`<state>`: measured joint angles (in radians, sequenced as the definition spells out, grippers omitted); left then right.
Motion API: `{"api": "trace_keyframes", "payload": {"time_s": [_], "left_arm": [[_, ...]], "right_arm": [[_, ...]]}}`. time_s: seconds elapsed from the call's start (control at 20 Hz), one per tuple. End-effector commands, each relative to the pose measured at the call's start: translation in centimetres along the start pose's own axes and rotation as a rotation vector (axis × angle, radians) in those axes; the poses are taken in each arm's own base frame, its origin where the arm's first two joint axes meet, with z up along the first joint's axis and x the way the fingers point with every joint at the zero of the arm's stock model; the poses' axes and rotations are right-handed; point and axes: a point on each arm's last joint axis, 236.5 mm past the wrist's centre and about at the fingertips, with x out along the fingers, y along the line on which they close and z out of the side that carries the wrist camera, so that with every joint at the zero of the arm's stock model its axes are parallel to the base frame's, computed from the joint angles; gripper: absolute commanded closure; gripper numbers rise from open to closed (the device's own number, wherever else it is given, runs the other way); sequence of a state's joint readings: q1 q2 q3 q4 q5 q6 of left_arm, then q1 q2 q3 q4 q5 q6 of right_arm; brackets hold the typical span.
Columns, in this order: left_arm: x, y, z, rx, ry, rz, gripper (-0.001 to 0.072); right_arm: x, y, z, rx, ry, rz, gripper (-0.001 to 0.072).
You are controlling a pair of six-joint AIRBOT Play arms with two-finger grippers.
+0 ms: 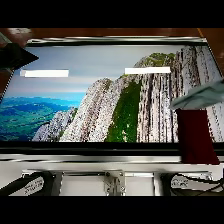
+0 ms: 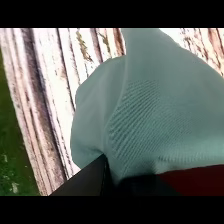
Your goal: Fold the shirts.
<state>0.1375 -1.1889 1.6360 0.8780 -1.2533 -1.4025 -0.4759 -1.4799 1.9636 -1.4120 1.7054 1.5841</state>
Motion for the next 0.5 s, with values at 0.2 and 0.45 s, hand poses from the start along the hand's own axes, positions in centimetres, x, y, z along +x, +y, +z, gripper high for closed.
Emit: {"api": "trace_keyframes", "payload": {"time_s": [0.2,0.45], "left_arm": [[0.0,-0.2,-0.2,0.005,0.008,-0.008,0.0671],[0.0,-0.2,-0.2,0.031,0.008,-0.008,0.0671]], "right_arm": [[-0.6,-8.1,-4.8,0.183,0.174,-0.23,0.0648],[-0.8,-9.0,-9.0,0.294,0.233,-0.299,0.0648]]}}
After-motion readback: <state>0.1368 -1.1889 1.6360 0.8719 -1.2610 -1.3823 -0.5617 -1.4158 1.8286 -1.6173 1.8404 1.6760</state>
